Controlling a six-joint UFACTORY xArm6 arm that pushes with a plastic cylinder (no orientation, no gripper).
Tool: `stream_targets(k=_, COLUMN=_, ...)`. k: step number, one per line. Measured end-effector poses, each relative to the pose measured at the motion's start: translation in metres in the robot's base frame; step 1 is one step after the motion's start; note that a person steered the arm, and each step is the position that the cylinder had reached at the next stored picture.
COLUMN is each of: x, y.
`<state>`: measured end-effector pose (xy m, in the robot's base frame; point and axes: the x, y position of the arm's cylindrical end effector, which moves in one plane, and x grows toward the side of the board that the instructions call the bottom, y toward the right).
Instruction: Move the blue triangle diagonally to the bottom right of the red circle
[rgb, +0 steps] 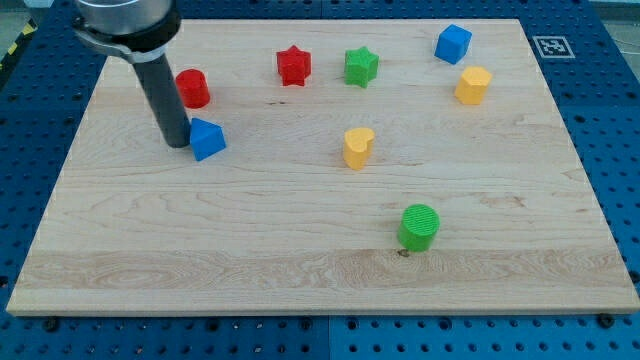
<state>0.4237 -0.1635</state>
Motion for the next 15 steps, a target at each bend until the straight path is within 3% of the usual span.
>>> stream_targets(k=4, x=0.028, y=0.022)
stream_targets(k=11, x=0.028, y=0.032)
stream_targets(k=13, x=0.049, y=0.042)
stream_targets(k=15, x=0.016, y=0.040)
